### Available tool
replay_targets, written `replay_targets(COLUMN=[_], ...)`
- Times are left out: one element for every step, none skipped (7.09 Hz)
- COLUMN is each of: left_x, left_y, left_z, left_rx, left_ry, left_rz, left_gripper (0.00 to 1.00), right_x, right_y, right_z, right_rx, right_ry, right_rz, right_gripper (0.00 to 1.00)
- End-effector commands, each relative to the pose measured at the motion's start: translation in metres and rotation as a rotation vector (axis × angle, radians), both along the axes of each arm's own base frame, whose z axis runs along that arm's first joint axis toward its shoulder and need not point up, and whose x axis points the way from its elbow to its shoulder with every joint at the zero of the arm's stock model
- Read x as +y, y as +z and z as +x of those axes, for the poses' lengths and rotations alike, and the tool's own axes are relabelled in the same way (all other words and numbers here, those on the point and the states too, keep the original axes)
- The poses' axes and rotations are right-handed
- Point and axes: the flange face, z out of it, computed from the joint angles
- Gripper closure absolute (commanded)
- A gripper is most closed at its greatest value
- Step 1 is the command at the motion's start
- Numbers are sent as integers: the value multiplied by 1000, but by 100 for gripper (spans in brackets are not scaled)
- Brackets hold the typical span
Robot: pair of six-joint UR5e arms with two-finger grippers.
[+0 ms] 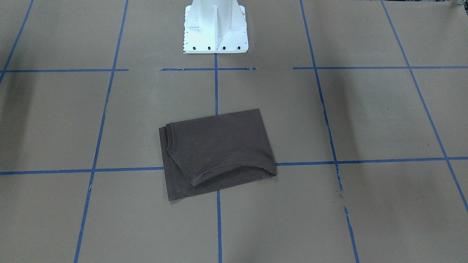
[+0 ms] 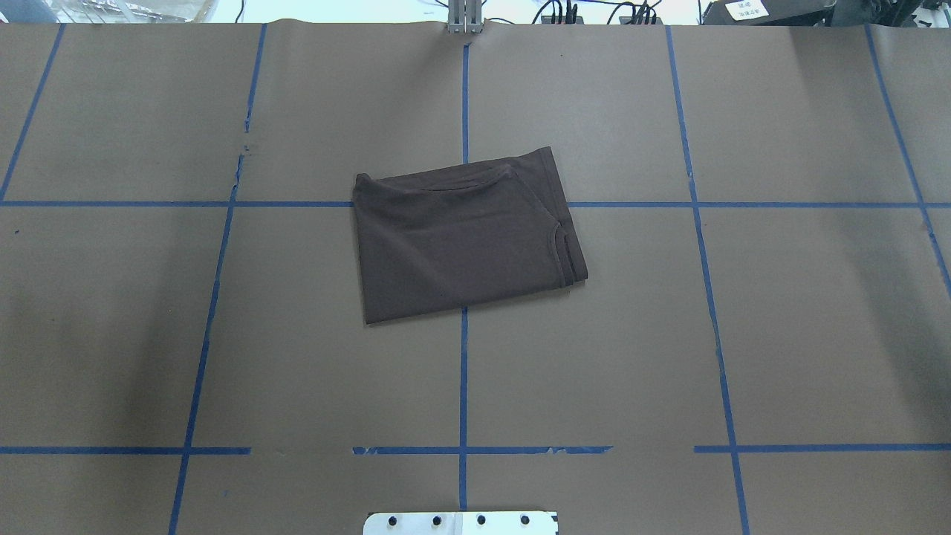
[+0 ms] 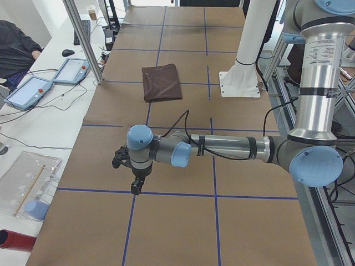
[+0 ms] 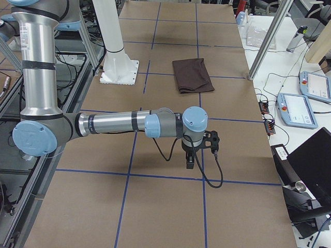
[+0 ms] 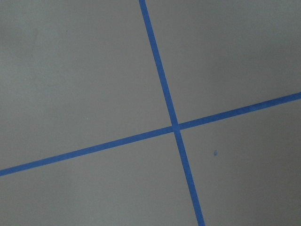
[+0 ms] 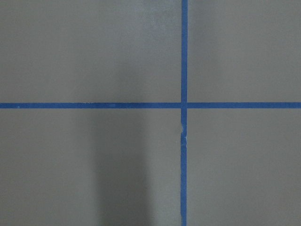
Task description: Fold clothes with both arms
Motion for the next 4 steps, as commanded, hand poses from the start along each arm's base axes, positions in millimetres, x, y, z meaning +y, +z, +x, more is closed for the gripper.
replay_targets(left_x=[4,18,20,27], left_y=[-1,7,7,13], left_z=[0,-1,0,0], left_rx=[9,8,33,46], left_ry=[3,-1,-2,-2], left_rz=[-5,-22,-32,-62], left_gripper=[0,0,0,0], right_x=[5,9,9,9], right_y=[35,41,40,34], right_z=[0,1,1,3], right_rx=[1,2,2,-2], right_ry=[-13,-27,-26,-19], right_rz=[-56,-52,-51,-43], right_gripper=[0,0,0,0])
